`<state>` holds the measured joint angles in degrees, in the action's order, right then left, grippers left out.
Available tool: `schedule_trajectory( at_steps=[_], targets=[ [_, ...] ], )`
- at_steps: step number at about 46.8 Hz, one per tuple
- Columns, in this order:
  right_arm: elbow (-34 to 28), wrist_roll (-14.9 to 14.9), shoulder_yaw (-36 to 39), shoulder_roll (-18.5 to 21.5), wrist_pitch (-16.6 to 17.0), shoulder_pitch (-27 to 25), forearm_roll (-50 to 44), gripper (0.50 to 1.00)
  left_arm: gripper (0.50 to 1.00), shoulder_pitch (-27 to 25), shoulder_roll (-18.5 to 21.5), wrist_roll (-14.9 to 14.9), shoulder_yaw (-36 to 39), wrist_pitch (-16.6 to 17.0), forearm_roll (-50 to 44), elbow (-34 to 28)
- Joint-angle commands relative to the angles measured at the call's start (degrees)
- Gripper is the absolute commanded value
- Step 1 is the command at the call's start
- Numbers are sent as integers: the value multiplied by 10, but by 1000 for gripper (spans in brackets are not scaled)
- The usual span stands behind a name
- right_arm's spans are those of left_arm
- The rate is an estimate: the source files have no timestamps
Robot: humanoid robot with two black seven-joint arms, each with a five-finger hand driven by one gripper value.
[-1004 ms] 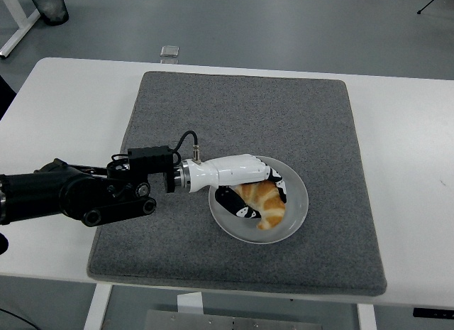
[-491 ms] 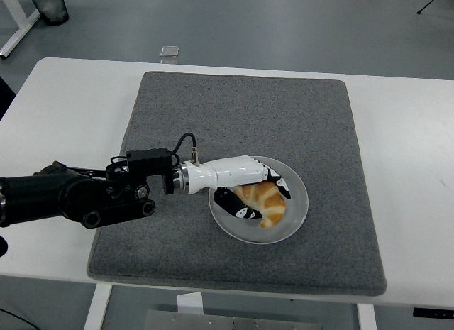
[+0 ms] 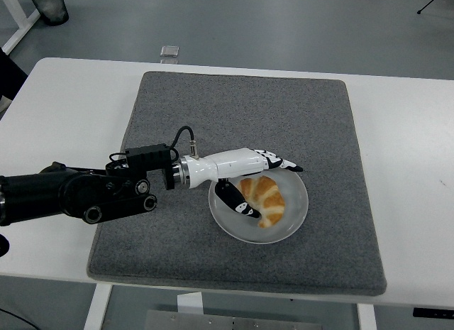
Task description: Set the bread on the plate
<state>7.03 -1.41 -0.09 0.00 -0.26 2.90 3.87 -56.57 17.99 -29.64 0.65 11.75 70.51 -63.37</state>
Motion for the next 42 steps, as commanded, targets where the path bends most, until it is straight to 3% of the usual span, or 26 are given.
schedule_trajectory(
  at_steps=[1,9,22,33,42],
  targets=[
    [0,0,0,0,0,0,0,952,988,-2,1,1,-6,-4,-2,-2],
    [0,0,0,0,0,0,0,954,990,-7,6,5,-28,-29,-36,-4],
    [0,0,0,0,0,0,0,952,990,-54,7,16,-99,-133,-255,16],
    [0,0,0,0,0,0,0,952,990,-104,1,19,-99,-142,-449,100],
    [0,0,0,0,0,0,0,952,990,-129,0,20,-100,-159,-549,148]
  ],
)
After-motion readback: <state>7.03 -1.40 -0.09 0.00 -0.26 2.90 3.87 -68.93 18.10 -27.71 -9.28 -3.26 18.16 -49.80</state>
